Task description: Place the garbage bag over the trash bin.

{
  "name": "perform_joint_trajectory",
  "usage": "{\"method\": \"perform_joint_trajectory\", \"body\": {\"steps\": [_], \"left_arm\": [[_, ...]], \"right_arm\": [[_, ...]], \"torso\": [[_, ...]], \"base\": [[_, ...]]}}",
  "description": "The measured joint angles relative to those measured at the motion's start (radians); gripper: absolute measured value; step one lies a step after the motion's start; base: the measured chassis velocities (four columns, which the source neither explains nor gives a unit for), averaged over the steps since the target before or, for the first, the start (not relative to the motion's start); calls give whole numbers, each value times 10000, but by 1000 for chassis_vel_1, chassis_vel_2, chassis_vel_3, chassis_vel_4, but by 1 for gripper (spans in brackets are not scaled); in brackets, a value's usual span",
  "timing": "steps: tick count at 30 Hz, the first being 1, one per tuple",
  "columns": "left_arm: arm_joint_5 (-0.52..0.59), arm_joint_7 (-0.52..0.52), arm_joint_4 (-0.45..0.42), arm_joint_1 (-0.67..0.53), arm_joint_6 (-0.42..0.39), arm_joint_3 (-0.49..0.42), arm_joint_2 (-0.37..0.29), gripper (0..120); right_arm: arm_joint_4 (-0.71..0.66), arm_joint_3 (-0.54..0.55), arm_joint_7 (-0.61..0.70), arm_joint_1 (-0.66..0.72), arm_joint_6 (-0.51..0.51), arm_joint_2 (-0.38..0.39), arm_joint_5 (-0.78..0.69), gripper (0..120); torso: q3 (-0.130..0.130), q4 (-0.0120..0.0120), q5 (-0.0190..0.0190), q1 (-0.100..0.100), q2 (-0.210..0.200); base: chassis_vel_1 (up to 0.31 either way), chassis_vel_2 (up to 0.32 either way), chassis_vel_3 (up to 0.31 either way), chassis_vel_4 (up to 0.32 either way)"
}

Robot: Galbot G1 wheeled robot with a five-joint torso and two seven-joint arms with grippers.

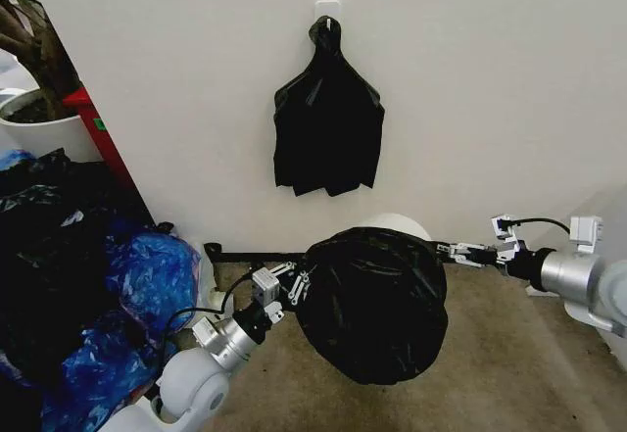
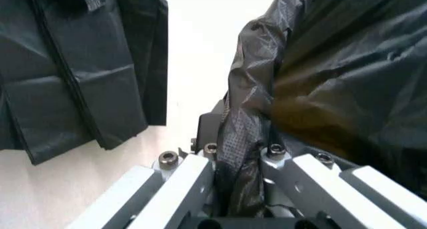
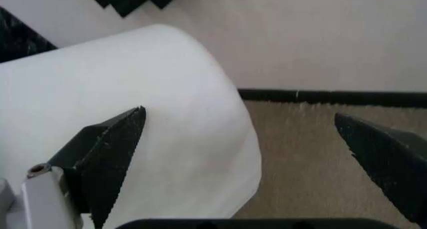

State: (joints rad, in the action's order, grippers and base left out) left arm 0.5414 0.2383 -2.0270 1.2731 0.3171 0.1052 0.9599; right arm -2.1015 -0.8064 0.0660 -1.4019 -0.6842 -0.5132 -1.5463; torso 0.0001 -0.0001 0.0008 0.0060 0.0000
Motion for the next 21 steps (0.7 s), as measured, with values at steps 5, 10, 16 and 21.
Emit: {"method": "perform_joint_trajectory", "body": {"steps": [5,10,16,21], "left_arm": [[16,-194,540,-228,24,-19,201,1],[-3,-206,881,-360,40,-44,222,1],[-16,-222,839,-397,27,-31,180,1],[12,-196,697,-349,25,6,134,1]], "right_arm": [[-970,-1065,766,-310,-150,219,-1784,100],[-1865,-1140,1590,-286,-219,142,-2989,100],[-2248,-522,2041,-229,-254,-52,-2870,100],[-2099,-12,1839,-133,-179,-147,-1995,100]], "torso": [[-1,-1,-8,0,0],[0,0,-12,0,0],[-1,-3,-7,0,0],[-1,-1,-8,0,0]], "base": [[0,0,0,0],[0,0,0,0],[0,0,0,0],[0,0,0,0]]}}
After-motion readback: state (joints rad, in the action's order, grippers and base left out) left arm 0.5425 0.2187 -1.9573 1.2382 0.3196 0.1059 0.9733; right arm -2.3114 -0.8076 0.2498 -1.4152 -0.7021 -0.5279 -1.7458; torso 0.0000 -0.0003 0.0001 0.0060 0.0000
